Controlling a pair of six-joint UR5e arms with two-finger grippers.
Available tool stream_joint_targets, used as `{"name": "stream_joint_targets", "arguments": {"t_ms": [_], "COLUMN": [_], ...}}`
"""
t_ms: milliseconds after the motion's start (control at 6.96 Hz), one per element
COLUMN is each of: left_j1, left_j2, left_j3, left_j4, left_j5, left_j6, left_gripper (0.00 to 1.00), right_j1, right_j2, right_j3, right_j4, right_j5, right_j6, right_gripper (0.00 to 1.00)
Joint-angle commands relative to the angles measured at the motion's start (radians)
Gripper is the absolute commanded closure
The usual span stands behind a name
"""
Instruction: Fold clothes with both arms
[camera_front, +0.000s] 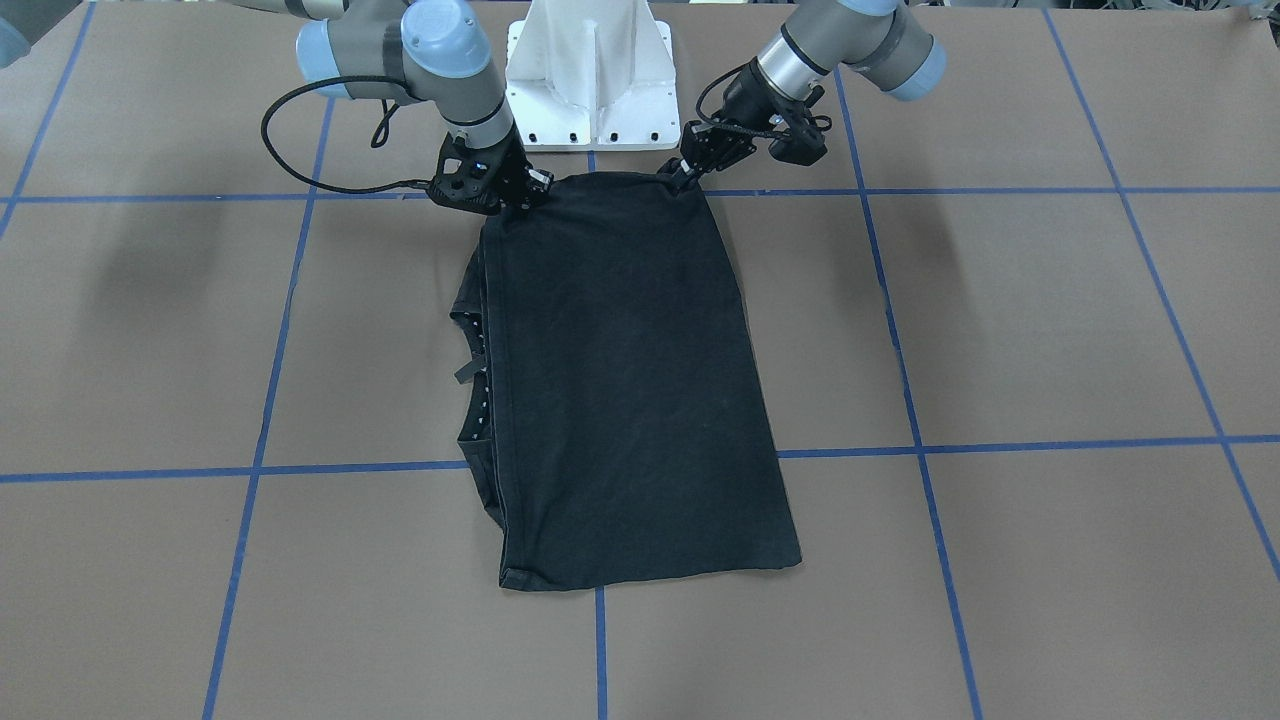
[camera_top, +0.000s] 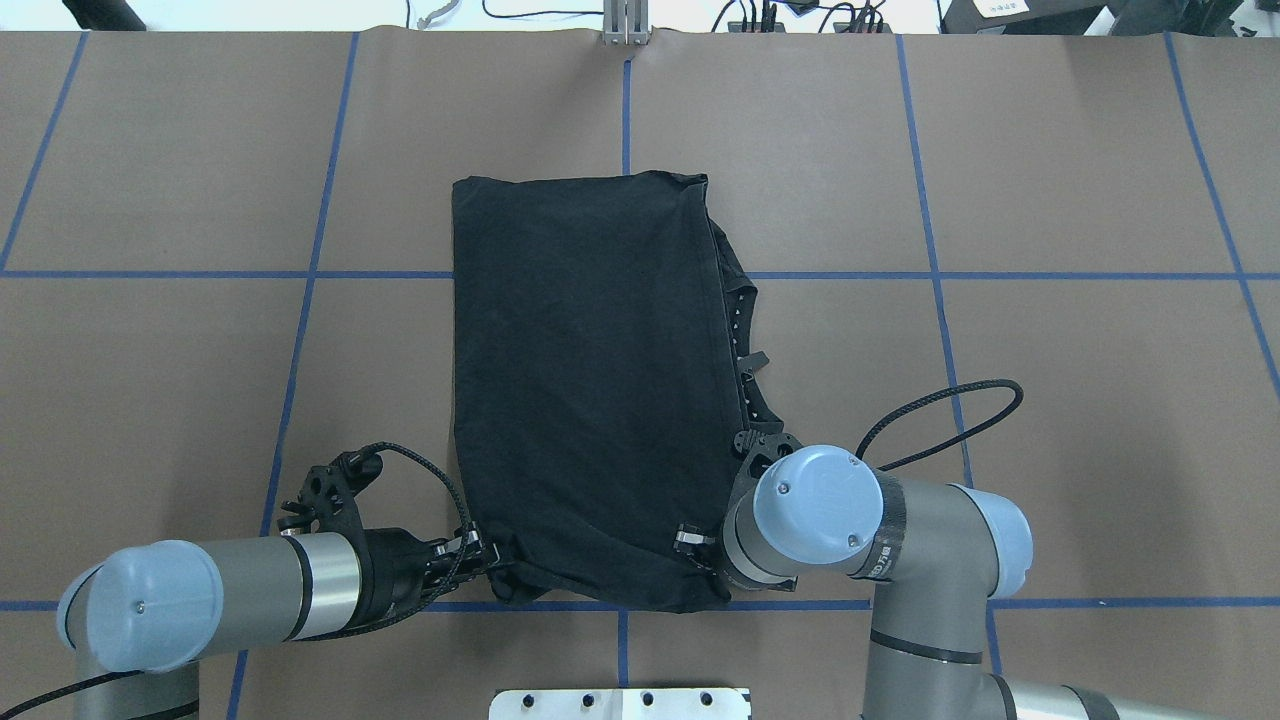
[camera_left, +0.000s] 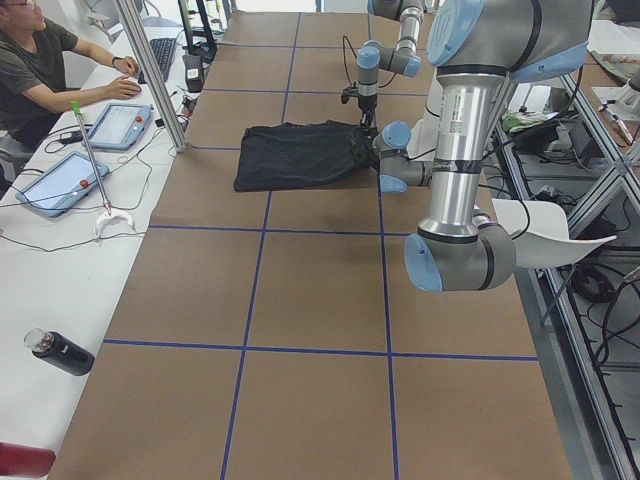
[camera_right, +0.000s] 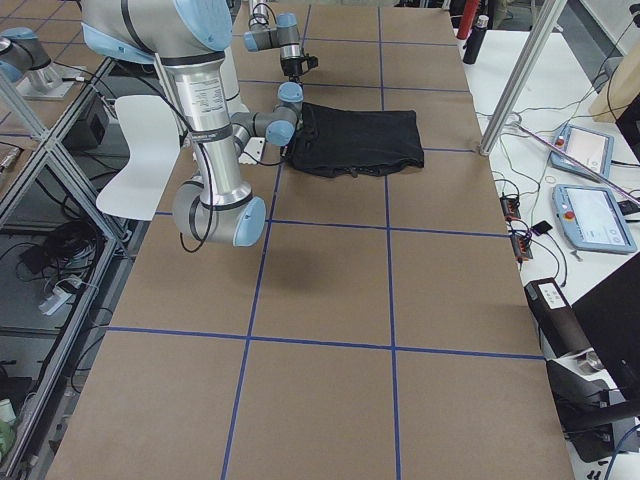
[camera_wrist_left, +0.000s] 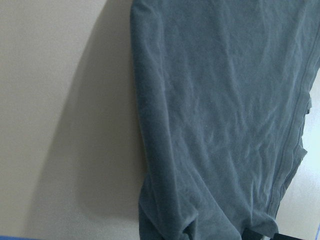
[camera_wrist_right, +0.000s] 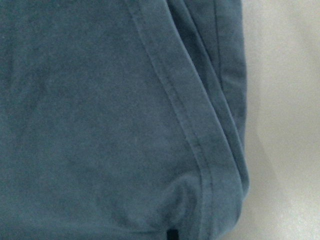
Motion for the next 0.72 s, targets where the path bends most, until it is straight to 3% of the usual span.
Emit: {"name": "stream_joint_targets", "arguments": {"t_ms": [0,575], "left_j1": [0.000,0.000], "left_j2": [-0.001,0.001], "left_j3": [0.000,-0.006], "left_j4": [0.000,0.000], "left_j5": [0.000,0.000], "left_j6": [0.000,0.000], "left_gripper": [1.00,1.00], "right_j1": [0.016,0.031], "right_j2": [0.002,-0.027], "right_j3": [0.006,0.081], "right_j4": [0.001,-0.002], "right_j5": [0.009,0.046], "right_j6": [-0.001,-0.001], "right_gripper": [1.00,1.00]}}
